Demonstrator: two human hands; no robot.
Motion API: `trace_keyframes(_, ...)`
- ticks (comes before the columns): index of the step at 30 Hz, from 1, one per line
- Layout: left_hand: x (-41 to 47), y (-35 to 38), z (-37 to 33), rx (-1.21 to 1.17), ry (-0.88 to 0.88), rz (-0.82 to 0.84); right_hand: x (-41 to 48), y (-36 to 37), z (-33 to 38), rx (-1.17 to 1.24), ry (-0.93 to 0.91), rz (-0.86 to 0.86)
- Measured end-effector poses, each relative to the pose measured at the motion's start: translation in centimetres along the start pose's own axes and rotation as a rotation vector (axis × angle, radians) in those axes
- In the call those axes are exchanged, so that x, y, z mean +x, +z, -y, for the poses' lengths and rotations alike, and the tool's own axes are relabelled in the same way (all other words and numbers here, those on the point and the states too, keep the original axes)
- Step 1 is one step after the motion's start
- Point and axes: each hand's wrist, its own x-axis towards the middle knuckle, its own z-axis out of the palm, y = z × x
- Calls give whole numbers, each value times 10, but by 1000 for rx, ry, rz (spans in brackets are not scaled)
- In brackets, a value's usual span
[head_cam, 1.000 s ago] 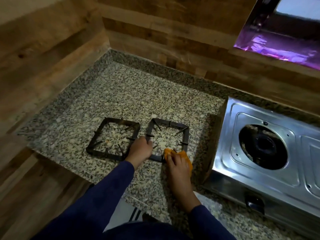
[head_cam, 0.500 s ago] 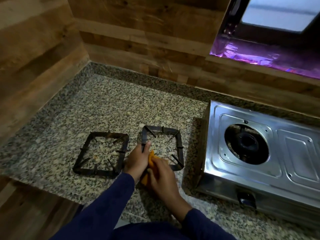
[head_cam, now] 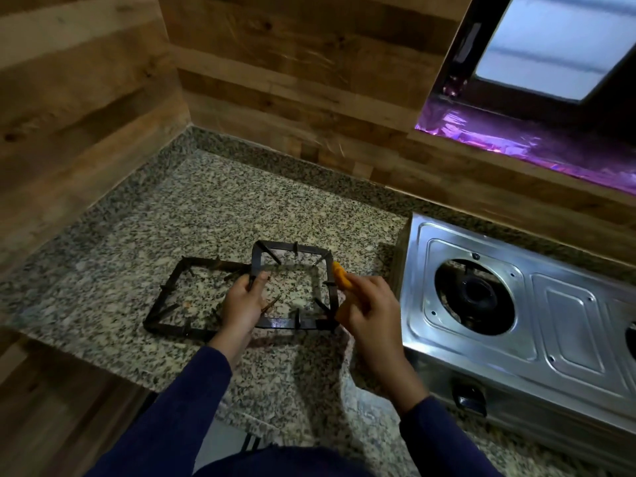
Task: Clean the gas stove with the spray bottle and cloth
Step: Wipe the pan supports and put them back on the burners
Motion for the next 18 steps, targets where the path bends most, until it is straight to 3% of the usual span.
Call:
trace_keyframes(3,0,-23,-8,-67,89,13,21,7,-2,-46,-242,250)
trace_keyframes(5,-4,-35,-19,-135,134,12,24,6,2,-3,-238,296)
trace_keyframes(7,-11,-46,-30,-133,175,-3,24,-5,14,55,-65,201)
trace_keyframes(9,-13,-51,-35,-141,189,-12,34,-20,25,106,73,-18)
trace_keyframes(12,-26,-53,-50,-125,254,25,59,-43,48,153,150,-268)
trace_keyframes(18,-62,-12,-72,-213,360,139,62,-45,72,24,178,-201)
